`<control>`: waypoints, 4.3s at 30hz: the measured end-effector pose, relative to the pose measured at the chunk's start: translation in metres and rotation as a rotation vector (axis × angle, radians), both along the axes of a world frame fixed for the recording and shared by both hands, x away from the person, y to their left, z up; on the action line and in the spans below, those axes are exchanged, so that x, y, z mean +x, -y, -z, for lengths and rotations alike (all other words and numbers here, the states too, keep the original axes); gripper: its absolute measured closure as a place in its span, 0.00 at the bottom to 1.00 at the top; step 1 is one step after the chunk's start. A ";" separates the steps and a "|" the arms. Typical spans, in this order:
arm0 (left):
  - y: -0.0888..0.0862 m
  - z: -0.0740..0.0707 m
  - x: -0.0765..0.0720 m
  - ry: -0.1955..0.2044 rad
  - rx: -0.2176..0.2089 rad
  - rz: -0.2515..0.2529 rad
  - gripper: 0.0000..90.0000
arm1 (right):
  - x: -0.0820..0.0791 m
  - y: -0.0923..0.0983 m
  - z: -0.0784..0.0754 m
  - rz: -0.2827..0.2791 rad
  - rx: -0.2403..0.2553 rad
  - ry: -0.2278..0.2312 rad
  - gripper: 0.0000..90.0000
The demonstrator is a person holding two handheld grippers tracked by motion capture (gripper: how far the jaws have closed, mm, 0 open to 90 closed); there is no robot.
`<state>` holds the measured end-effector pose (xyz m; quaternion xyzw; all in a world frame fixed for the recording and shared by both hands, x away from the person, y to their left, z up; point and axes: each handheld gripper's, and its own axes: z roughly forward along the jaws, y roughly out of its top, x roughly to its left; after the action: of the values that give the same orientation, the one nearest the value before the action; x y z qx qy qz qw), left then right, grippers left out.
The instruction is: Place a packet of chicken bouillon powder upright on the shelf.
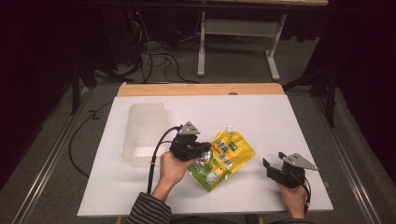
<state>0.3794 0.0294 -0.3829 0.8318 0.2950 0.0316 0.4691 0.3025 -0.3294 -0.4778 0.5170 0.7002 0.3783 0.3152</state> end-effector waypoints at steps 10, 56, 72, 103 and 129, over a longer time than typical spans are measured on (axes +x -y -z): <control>-0.028 -0.013 -0.004 0.035 -0.066 -0.048 0.99 | 0.001 0.000 0.000 -0.001 -0.012 -0.001 0.34; -0.150 -0.061 -0.003 0.163 -0.156 -0.341 0.99 | 0.002 -0.002 0.000 0.002 -0.018 -0.013 0.34; -0.166 -0.069 -0.004 0.271 -0.095 -0.477 0.99 | 0.001 -0.001 0.000 0.006 -0.015 -0.013 0.34; -0.151 -0.020 0.024 0.291 0.018 -0.565 0.95 | 0.002 -0.002 0.000 0.002 -0.018 -0.014 0.34; -0.163 -0.022 0.014 0.116 0.107 -0.462 0.89 | 0.003 -0.003 0.001 0.002 -0.030 -0.023 0.34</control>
<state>0.3930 0.1921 -0.3607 0.7627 0.4478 0.2011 0.4210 0.3053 -0.3268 -0.4785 0.5172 0.7090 0.3612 0.3152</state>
